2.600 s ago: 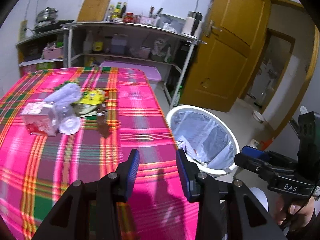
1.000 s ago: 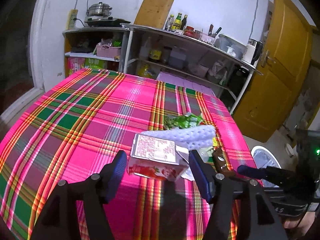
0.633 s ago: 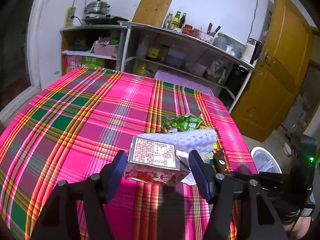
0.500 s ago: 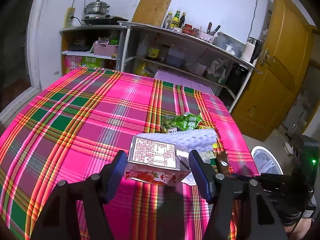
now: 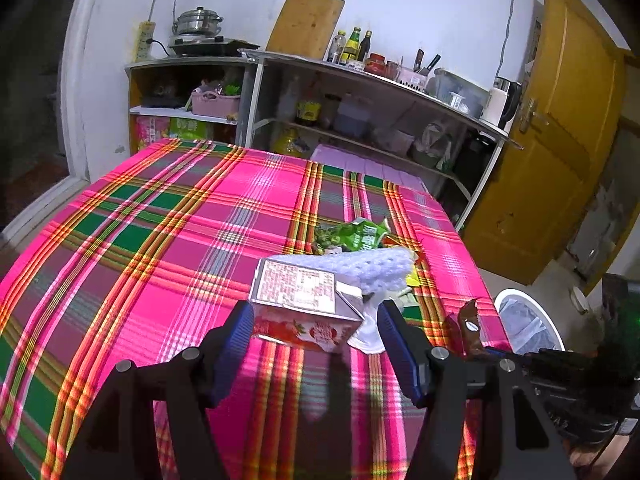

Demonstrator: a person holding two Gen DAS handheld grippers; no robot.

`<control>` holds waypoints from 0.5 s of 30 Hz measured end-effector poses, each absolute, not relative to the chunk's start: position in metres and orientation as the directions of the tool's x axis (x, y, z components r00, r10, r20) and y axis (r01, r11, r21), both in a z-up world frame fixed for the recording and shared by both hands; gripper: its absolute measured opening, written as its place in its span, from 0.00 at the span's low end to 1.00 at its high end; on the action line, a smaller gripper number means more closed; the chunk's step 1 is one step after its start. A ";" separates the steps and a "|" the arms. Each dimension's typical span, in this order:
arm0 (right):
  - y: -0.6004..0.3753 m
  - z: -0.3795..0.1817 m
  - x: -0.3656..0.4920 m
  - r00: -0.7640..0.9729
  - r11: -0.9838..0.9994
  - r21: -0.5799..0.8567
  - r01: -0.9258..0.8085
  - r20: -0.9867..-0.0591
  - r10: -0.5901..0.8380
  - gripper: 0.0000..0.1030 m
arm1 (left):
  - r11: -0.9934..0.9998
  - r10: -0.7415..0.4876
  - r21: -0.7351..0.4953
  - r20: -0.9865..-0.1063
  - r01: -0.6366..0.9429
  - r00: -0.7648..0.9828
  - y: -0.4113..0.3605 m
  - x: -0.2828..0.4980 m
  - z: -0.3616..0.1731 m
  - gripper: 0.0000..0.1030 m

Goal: Collect trash
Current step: 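Carry the brown wrapper over the bin and open the right tool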

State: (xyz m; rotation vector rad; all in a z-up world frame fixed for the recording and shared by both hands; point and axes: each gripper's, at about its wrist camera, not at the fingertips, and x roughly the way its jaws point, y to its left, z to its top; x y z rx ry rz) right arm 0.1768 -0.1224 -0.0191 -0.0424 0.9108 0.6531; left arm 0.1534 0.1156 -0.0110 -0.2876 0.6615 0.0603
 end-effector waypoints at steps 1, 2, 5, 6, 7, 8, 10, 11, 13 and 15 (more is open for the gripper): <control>-0.125 -0.017 0.173 0.439 0.808 0.235 -0.541 -0.740 0.509 0.13 | 0.958 -0.037 -0.248 -0.610 -0.146 0.792 0.113 0.150 -0.010 0.62; -0.128 -0.014 0.170 0.444 0.808 0.236 -0.540 -0.735 0.512 0.13 | 0.958 -0.045 -0.252 -0.608 -0.139 0.792 0.108 0.146 -0.009 0.62; -0.137 -0.006 0.160 0.459 0.810 0.236 -0.537 -0.723 0.515 0.13 | 0.962 -0.070 -0.252 -0.603 -0.107 0.795 0.092 0.137 -0.007 0.62; -0.141 -0.003 0.155 0.465 0.811 0.236 -0.536 -0.719 0.516 0.13 | 0.963 -0.087 -0.254 -0.601 -0.087 0.794 0.085 0.134 -0.006 0.62; -0.144 -0.001 0.153 0.470 0.812 0.234 -0.534 -0.716 0.516 0.13 | 0.964 -0.099 -0.255 -0.601 -0.073 0.793 0.079 0.132 -0.006 0.62; -0.149 0.001 0.150 0.476 0.815 0.234 -0.530 -0.713 0.515 0.13 | 0.965 -0.120 -0.256 -0.602 -0.049 0.789 0.071 0.129 -0.005 0.62; -0.158 0.005 0.144 0.488 0.820 0.233 -0.522 -0.707 0.512 0.13 | 0.967 -0.139 -0.255 -0.602 -0.024 0.786 0.059 0.125 -0.004 0.62; -0.163 0.006 0.140 0.495 0.824 0.233 -0.516 -0.705 0.509 0.13 | 0.967 -0.154 -0.256 -0.601 -0.006 0.785 0.051 0.122 -0.003 0.62; -0.174 0.010 0.133 0.509 0.833 0.232 -0.502 -0.700 0.502 0.13 | 0.966 -0.179 -0.259 -0.598 0.024 0.781 0.040 0.117 -0.001 0.62; -0.182 0.011 0.129 0.520 0.841 0.233 -0.489 -0.696 0.495 0.13 | 0.965 -0.200 -0.258 -0.593 0.052 0.780 0.028 0.112 0.001 0.62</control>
